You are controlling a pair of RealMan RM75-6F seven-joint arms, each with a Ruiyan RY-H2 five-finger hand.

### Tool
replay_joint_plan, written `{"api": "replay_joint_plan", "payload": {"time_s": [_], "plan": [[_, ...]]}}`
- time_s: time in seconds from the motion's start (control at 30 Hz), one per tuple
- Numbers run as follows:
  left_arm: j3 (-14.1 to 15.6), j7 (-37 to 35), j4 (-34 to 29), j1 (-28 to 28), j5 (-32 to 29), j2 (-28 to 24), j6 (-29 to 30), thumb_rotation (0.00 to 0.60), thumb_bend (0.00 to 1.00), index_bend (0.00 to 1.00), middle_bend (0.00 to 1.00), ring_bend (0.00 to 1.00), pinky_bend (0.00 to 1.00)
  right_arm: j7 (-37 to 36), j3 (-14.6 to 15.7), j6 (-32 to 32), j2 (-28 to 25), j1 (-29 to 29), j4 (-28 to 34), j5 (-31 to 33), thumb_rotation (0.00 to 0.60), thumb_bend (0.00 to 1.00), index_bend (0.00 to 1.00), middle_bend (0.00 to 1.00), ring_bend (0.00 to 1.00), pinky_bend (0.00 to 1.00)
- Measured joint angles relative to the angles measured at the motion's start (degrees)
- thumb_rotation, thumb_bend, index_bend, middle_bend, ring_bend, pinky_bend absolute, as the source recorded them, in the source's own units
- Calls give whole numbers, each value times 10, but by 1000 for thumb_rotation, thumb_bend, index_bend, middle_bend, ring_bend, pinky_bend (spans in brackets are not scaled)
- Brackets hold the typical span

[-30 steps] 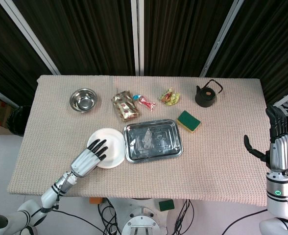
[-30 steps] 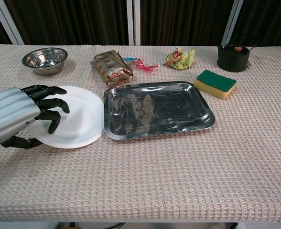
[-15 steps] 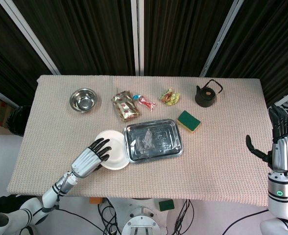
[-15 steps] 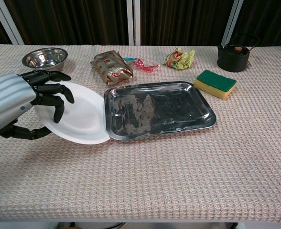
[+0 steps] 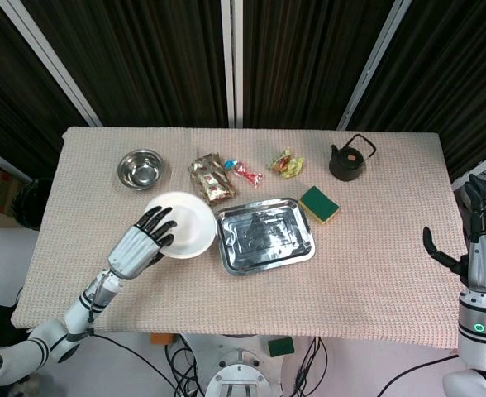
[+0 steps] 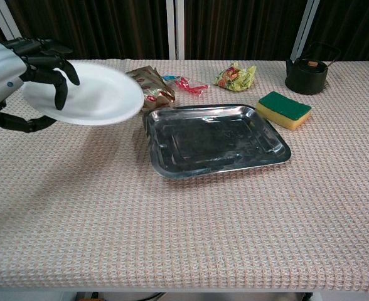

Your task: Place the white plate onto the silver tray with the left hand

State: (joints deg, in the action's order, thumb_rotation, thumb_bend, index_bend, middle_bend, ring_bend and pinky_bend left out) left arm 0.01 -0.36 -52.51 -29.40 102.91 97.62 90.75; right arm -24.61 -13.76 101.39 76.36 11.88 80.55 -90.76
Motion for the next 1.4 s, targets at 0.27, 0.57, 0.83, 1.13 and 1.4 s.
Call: {"api": "replay_joint_plan", "payload": {"time_s": [0.27,0.57,0.83,1.13,1.4], "plan": [[-8,-22,-13,0,-4,-6,20,600,482,795,363,138,209,5,1,5,5,0,0,-5,600,349,0,0,0,0],[3,-11,-20,-45,27,37,-23,600,483,798,363,138,209,3,-3,10,-3,-6,3,0,600,349,0,0,0,0],[7,-11,6,-91,35,100,-86,600,483,800,363,138,209,-6,-6,9,-8,-9,0,8,600,350,0,0,0,0],[-7,-37,65,-136,15,157,-136,600,483,801,363,138,208,-16,-11,5,-8,-9,-6,15,600,354,0,0,0,0],[-16,-66,134,-168,-2,197,-168,600,484,801,363,139,208,-12,-12,23,-13,-13,-3,2,600,355,0,0,0,0]]}}
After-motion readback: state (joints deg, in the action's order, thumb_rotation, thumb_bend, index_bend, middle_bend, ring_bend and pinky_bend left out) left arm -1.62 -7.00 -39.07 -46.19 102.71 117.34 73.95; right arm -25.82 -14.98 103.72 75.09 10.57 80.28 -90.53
